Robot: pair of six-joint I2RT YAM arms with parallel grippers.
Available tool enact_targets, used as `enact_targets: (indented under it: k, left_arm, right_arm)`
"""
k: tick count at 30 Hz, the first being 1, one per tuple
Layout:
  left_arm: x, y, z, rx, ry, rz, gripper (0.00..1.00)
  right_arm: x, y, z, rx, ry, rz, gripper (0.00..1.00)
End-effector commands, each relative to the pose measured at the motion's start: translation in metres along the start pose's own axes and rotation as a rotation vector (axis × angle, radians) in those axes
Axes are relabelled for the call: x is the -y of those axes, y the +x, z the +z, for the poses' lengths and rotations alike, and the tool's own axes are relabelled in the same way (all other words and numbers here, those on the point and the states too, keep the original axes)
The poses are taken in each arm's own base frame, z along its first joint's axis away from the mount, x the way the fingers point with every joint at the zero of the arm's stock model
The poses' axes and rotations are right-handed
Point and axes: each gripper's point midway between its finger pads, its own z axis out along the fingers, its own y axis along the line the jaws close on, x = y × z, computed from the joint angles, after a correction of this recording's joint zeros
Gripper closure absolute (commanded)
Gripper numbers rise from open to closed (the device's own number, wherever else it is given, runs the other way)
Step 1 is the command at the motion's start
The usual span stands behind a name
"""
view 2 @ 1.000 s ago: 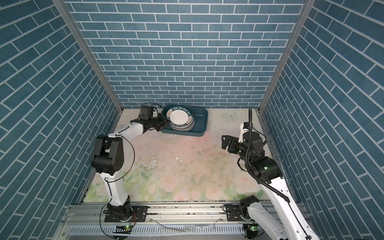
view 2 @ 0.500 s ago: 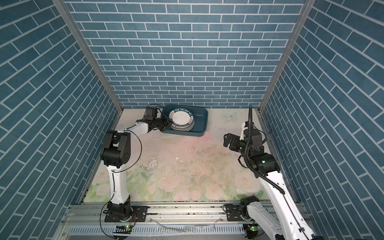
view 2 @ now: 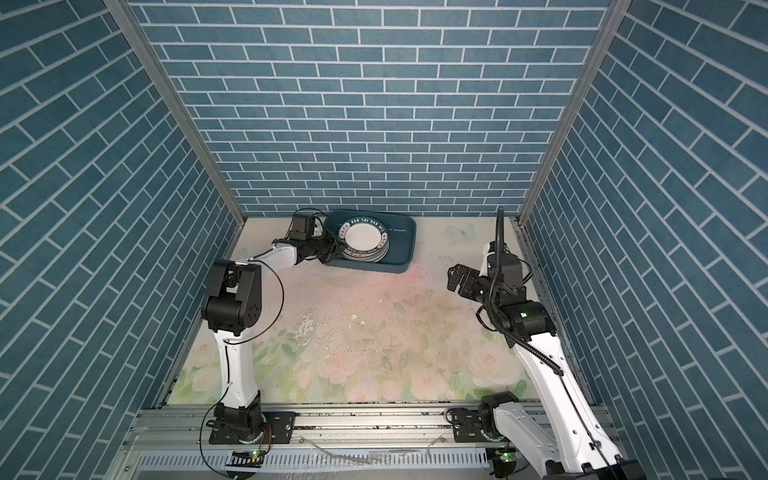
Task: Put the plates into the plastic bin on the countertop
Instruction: 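Press the green-rimmed plate flat onto the stack in the bin with the left gripper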
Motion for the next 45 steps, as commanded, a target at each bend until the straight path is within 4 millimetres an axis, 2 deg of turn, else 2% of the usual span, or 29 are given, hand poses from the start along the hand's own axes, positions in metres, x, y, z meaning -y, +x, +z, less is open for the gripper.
enact_targets:
  k: [1,11,17,37,45]
  left_arm:
    - [0.003,0.007,0.005,-0.033,0.002,0.018,0.96]
    - [-0.004,0.010,0.008,-0.048,-0.023,0.002,0.91]
    - [-0.004,0.011,0.010,-0.051,-0.027,-0.001,0.83]
    - [-0.003,0.010,0.012,-0.053,-0.035,0.006,0.77]
    - [-0.005,0.010,0.011,-0.049,-0.046,0.021,0.68]
  right_arm:
    - [0.001,0.001,0.000,0.005,-0.008,-0.016,0.02]
    - [0.003,0.007,0.000,-0.006,-0.021,0.002,0.01]
    - [0.006,0.009,0.000,-0.008,-0.014,0.011,0.02]
    - [0.009,0.012,0.004,-0.019,-0.019,0.024,0.02]
    - [0.010,0.012,0.005,-0.019,-0.020,0.027,0.02]
